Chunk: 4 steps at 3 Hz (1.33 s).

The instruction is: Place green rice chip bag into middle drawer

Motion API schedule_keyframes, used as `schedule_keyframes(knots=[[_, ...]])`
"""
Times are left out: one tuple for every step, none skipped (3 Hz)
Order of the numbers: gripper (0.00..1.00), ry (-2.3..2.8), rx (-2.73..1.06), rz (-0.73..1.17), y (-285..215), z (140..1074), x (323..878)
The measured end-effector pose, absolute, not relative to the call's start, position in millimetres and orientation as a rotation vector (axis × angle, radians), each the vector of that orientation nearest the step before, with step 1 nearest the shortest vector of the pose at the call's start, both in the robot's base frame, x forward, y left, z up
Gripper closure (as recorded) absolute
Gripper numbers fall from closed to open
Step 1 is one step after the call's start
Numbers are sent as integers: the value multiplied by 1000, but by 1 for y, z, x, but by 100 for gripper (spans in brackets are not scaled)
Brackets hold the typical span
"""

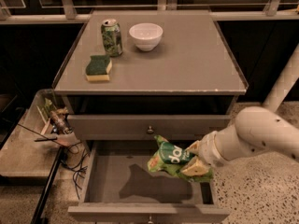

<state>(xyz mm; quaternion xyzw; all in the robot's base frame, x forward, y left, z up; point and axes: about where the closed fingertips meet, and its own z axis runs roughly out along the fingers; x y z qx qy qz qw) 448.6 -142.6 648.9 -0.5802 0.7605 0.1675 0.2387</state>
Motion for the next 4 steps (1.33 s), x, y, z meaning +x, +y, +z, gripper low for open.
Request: schedule_keyframes(knots=[[100, 2063, -1576, 482, -126, 609, 447], [100, 2018, -1552, 417, -115, 578, 448], [100, 1986, -1480, 317, -112, 559, 473], [100, 1967, -1439, 266, -114, 564, 487]])
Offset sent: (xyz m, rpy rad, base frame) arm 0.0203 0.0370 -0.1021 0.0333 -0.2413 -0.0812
